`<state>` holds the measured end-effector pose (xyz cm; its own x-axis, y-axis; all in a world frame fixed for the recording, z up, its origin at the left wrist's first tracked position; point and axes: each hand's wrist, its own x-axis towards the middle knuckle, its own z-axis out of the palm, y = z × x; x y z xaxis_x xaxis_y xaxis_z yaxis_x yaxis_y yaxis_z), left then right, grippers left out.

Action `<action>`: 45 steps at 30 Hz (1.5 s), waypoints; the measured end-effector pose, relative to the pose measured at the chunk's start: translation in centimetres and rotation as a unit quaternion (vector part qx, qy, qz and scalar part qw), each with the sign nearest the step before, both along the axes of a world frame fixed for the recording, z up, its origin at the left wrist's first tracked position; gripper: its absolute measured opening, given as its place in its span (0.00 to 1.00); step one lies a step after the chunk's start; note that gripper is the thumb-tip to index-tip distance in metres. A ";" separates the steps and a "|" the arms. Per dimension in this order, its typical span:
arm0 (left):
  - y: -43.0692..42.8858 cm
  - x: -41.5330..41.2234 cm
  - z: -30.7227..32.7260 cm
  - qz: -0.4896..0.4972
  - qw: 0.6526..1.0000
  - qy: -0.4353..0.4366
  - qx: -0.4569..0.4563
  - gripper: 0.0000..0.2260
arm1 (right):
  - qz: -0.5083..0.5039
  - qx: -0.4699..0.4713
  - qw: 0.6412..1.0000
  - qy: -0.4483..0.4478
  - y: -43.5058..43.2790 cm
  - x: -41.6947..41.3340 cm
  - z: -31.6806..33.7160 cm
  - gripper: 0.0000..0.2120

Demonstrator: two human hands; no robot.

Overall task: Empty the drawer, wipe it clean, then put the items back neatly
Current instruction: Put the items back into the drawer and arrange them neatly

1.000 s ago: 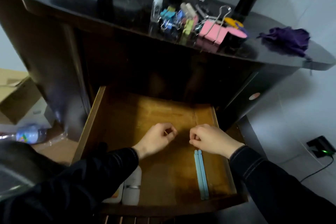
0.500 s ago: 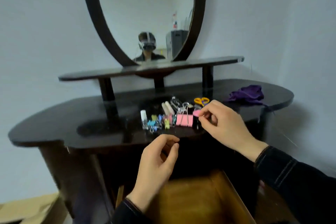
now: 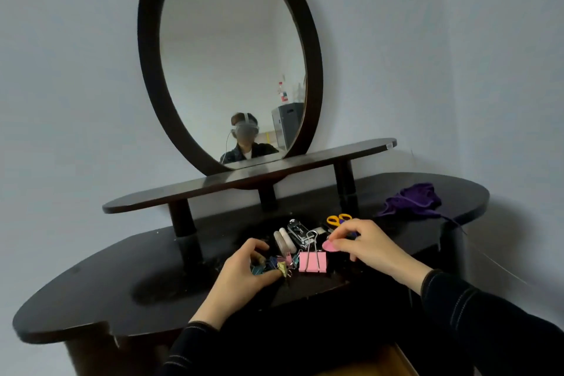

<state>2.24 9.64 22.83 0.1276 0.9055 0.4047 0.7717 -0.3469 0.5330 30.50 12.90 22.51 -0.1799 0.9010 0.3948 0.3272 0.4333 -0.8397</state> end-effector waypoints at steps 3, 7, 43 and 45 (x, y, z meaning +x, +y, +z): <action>0.4 -0.5 -0.1 -0.005 1.000 -0.023 -0.009 0.19 | -0.009 -0.025 0.999 0.022 0.6 0.2 0.4 0.03; 0.5 -0.5 -0.2 -0.010 0.999 -0.035 -0.007 0.20 | -0.085 0.032 0.994 -0.061 2.5 -1.0 2.0 0.04; -1.1 -1.0 0.3 -0.031 0.927 -0.368 0.072 0.09 | 0.148 -0.046 0.987 -0.045 0.4 -14.5 8.1 0.11; -0.9 -1.1 0.1 -0.036 0.928 -0.364 0.074 0.12 | 0.158 -0.051 0.985 -0.044 0.6 -14.2 8.4 0.10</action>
